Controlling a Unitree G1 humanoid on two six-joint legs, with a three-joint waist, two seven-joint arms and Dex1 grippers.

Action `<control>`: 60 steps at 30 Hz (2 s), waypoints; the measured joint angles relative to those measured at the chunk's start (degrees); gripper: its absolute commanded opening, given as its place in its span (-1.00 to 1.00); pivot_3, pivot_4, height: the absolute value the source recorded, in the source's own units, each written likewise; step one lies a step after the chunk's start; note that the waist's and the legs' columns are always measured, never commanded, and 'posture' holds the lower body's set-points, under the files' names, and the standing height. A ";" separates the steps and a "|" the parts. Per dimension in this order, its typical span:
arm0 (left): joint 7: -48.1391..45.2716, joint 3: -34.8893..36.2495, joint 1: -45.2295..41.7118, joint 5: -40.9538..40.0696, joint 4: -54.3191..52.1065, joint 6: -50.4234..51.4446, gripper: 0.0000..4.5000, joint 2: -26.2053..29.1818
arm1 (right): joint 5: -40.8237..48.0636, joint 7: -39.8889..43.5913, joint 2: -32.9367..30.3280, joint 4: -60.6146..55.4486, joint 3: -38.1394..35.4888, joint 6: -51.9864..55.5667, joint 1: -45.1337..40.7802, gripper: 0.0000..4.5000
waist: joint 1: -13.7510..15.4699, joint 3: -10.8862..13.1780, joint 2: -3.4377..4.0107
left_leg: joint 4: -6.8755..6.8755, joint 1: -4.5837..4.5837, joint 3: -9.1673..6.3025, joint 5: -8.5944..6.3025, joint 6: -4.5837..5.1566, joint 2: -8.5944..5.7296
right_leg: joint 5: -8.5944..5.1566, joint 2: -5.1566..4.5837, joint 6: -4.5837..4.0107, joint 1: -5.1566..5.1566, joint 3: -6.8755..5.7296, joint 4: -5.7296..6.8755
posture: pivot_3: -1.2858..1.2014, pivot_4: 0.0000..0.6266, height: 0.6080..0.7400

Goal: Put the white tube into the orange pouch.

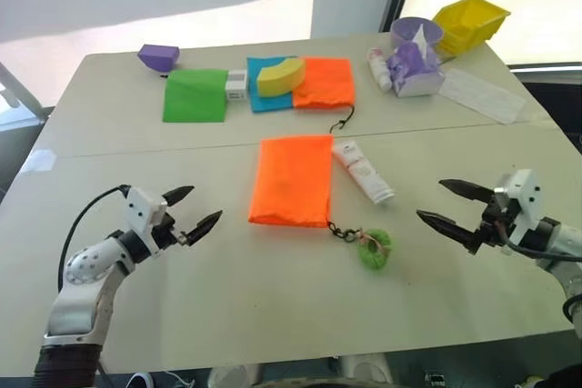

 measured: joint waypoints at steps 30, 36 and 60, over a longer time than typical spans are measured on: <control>-6.15 -9.81 -6.06 10.81 -2.57 -14.40 1.00 2.86 | -0.36 -3.50 3.04 -12.52 7.84 2.66 -1.65 0.96 | 0.25 -0.05 -0.11 | 0.02 -0.08 0.15 -0.02 -0.03 -0.02 | 0.04 -0.06 0.04 0.03 0.01 -0.05 | 0.03 -0.52 1.00; -3.38 -17.06 -9.53 19.70 -2.21 -17.12 1.00 1.55 | -7.21 -7.75 5.36 -20.36 19.15 1.42 -2.27 0.96 | 0.04 -0.12 -0.28 | 0.02 -0.08 0.28 0.03 0.05 -0.08 | 0.10 -0.03 0.14 0.00 0.06 -0.07 | 0.03 -0.52 1.00; 5.85 -19.71 -11.03 30.57 -2.32 -13.03 0.19 0.39 | -11.83 -7.75 6.94 -13.05 20.28 -10.00 -1.34 1.00 | 0.11 -0.15 -0.46 | 0.13 0.05 0.27 0.06 0.09 -0.06 | 0.19 0.04 0.32 0.12 0.07 0.04 | 0.03 -0.52 1.00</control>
